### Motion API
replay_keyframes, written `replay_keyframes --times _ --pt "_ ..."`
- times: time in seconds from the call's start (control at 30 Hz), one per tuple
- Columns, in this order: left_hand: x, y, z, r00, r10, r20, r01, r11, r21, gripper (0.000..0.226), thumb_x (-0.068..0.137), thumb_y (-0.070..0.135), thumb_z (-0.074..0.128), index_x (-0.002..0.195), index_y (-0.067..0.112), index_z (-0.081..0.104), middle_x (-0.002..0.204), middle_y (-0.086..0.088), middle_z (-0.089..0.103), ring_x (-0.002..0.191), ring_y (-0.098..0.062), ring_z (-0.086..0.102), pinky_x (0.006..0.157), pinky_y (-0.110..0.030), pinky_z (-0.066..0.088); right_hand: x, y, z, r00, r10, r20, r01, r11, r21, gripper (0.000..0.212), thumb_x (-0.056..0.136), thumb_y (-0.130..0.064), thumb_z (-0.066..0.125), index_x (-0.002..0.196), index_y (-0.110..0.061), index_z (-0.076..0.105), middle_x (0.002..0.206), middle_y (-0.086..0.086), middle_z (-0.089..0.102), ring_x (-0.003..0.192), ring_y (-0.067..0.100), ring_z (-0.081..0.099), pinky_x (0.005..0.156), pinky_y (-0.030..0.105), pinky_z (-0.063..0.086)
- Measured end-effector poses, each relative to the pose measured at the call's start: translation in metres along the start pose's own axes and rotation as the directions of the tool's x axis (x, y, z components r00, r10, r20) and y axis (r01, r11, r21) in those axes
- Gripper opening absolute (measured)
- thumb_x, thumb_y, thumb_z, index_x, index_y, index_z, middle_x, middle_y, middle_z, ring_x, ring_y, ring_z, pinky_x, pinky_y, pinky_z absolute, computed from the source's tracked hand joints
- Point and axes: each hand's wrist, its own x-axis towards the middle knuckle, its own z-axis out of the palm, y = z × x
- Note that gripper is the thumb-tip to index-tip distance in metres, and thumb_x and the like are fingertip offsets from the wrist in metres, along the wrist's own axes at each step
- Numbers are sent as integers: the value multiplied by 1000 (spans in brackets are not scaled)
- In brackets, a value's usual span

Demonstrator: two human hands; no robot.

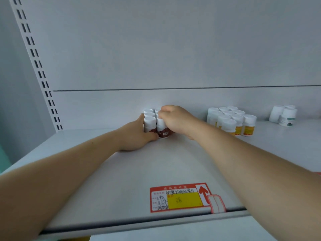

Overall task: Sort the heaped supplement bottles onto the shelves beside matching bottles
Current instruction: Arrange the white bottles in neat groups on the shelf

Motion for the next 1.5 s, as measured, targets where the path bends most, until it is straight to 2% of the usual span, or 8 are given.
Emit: replay_keyframes --times 0.13,0.27,0.77,0.93,1.03,1.1,1.3,1.5 --pt "-1 2 1 999 39 -28 -38 999 23 60 84 38 63 135 31 33 112 9 55 105 -15 53 87 -26 38 1 1 1 1000 -12 -10 12 1000 -18 18 95 -27 41 80 -16 43 77 2 41 71 18 37 60 32 27" --pt "-4 4 1 994 84 -72 -81 996 35 50 86 31 66 127 33 37 101 26 53 89 11 50 71 -7 34 0 0 1 1000 -8 -6 7 999 -40 20 95 -26 39 83 -13 47 80 4 46 75 20 41 61 32 29" --pt "-11 6 -1 999 -27 -25 29 993 114 60 83 43 61 134 29 34 118 6 58 106 -17 55 91 -32 42 -3 -2 3 1000 7 -27 -8 999 -31 23 97 -24 35 79 -12 45 82 6 49 81 23 44 63 32 31" --pt "-19 21 -13 999 -47 -16 48 990 132 55 88 38 62 130 14 35 123 3 54 96 -7 52 80 -13 35 0 -11 -7 994 33 -102 -47 990 -134 31 96 -37 34 70 -19 36 77 2 46 83 25 45 61 32 32" --pt "-26 32 -31 998 -54 -10 55 979 198 92 88 49 58 152 14 3 157 -1 19 136 -18 33 99 -24 27 2 -26 -34 992 1 -125 -33 968 -249 33 95 -44 37 111 -23 58 121 6 56 113 26 50 85 31 39" --pt "-28 41 -40 1000 7 -19 -2 969 247 91 88 52 55 152 17 1 159 2 8 144 -18 19 110 -28 19 -3 -34 -60 986 -16 -163 -41 939 -342 53 95 -46 39 141 -18 44 145 6 45 130 26 44 99 31 36" --pt "-31 94 -32 978 206 -27 -194 950 244 81 88 50 56 152 24 13 158 7 15 142 -14 23 110 -27 20 -35 3 -141 960 54 -274 -196 830 -523 54 96 -44 42 141 -14 44 148 7 42 134 27 39 103 31 33" --pt "-12 154 32 990 137 47 -141 983 119 87 85 47 62 152 25 10 155 -1 24 137 -21 32 97 -26 31 -45 76 -179 963 137 -231 -243 813 -529 56 94 -46 43 141 -16 43 151 5 39 136 25 37 104 31 32"
